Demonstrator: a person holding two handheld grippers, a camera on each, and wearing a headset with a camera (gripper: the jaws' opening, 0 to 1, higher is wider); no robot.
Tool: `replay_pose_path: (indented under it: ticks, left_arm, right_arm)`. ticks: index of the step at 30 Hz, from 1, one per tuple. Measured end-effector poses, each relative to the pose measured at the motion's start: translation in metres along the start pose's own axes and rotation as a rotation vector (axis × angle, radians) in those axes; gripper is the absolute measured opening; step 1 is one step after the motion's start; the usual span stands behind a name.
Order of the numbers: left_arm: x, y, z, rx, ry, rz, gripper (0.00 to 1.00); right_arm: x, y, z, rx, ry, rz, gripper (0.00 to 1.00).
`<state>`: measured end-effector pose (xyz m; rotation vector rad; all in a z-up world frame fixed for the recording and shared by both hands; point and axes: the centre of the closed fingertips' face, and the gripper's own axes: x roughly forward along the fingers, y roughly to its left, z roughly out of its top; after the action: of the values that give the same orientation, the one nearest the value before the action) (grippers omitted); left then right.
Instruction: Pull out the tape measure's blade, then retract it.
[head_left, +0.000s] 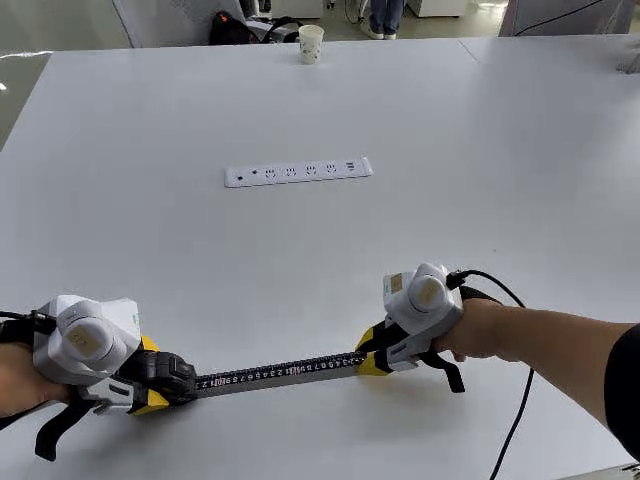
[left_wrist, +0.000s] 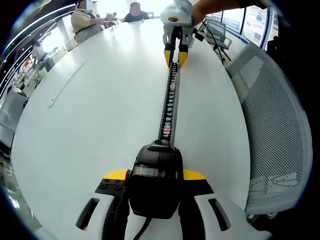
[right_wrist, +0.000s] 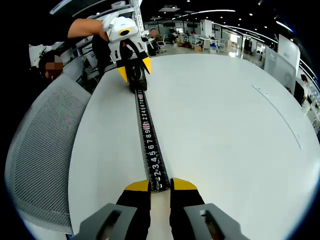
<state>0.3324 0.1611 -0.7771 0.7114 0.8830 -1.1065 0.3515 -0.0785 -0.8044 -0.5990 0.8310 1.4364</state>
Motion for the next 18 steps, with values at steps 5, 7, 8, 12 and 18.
replay_pose_path:
  ticks: [5,7,8,12,18]
  left_arm:
    - [0.0000,-0.0003,0.0003,0.000,0.000,-0.001,0.32]
    - [0.0004,0.0003,-0.0001,0.000,0.000,0.000,0.32]
    - [0.0004,0.0002,-0.0002,0.001,0.000,0.000,0.32]
    - [0.0001,-0.0003,0.0002,0.001,0.001,0.000,0.32]
    - [-0.0005,-0.0008,0.0007,0.001,0.000,0.001,0.32]
  right_arm:
    - [-0.0016,-0.0012,-0.0027,-0.004,0.010,0.000,0.10]
    - [-0.0018,-0.0010,-0.0028,-0.001,0.007,0.000,0.10]
    - [-0.0018,-0.0009,-0.0027,-0.001,0.006,0.000,0.10]
    - [-0.0017,-0.0008,-0.0023,0.002,0.005,0.001,0.10]
    - [-0.0029,-0.0010,-0.0034,0.000,0.007,0.003,0.10]
